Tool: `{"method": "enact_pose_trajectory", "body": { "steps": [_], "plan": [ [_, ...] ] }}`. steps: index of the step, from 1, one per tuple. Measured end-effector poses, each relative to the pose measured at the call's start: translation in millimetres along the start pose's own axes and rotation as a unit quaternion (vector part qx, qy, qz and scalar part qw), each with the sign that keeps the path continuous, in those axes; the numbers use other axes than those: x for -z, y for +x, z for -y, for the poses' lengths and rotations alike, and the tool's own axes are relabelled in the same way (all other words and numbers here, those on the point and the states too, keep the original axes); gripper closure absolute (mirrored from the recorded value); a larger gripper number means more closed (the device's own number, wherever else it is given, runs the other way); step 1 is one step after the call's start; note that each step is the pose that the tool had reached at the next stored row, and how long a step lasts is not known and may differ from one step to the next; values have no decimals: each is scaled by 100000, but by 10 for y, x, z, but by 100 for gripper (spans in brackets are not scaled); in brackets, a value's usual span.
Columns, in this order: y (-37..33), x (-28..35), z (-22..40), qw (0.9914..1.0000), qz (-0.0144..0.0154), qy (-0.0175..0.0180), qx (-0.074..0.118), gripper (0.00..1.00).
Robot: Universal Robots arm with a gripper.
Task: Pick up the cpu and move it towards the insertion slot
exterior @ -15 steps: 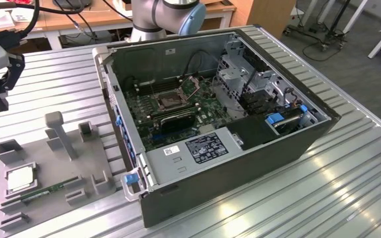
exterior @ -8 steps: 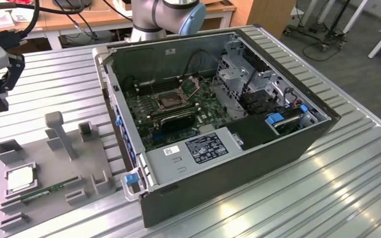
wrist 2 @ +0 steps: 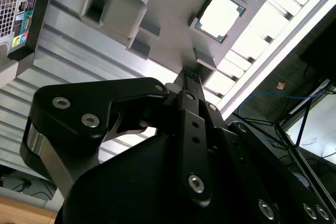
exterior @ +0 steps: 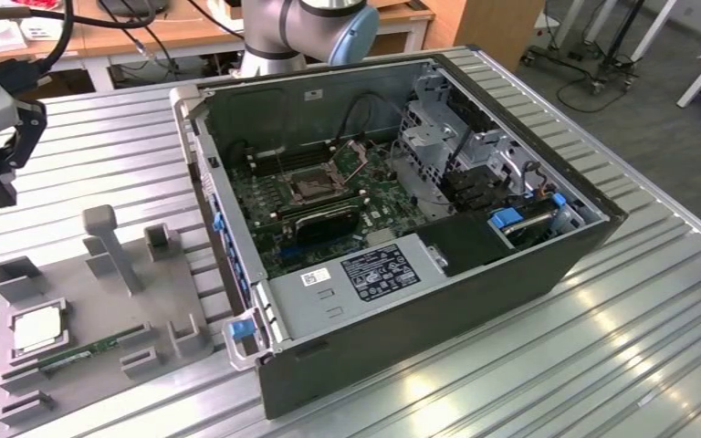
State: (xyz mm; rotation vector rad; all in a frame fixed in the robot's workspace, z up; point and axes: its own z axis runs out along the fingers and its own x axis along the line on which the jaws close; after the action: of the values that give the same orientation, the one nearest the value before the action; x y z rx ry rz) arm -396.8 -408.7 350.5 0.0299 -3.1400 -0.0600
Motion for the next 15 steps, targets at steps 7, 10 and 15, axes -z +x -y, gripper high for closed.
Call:
{"method": "enact_pose_trajectory", "body": {
  "steps": [7, 10, 15],
  "plan": [
    [0, -23, 2, 100000, 8, -5, 1, 89],
    [0, -23, 15, 100000, 6, -5, 10, 89],
    [4, -33, 57, 100000, 1, -1, 5, 89]
  ]
}}
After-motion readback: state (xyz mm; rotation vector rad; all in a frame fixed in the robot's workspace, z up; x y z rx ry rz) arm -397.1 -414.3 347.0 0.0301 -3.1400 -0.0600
